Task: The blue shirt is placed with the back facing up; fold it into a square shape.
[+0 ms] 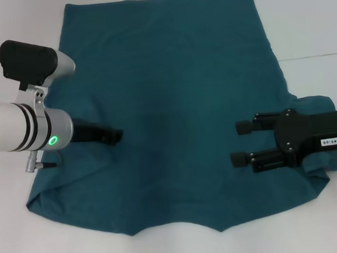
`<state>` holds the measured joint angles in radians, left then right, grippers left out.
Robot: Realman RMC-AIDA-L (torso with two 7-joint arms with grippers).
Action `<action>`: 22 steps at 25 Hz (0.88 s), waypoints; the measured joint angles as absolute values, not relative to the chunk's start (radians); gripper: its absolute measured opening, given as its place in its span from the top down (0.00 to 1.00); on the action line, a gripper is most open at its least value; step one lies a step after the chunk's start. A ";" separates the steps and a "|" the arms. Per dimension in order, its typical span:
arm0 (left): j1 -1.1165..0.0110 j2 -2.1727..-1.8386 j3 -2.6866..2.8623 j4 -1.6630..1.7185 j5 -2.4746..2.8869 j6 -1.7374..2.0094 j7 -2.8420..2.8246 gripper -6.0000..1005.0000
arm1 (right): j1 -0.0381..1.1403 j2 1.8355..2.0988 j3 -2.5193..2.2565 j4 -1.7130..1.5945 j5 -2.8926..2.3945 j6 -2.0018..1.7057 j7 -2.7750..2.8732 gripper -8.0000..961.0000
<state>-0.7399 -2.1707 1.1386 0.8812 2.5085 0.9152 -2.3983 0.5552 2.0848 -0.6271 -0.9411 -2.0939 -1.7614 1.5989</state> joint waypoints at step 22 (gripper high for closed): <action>-0.597 -2.073 0.640 0.854 2.064 1.620 -1.852 0.20 | 0.513 2.062 -0.503 -1.046 -2.100 -1.756 1.685 0.08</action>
<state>-0.5973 -2.0731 0.6401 0.8536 2.0640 1.6197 -1.8518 0.5134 2.0616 -0.5034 -1.0455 -2.0995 -1.7556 1.6849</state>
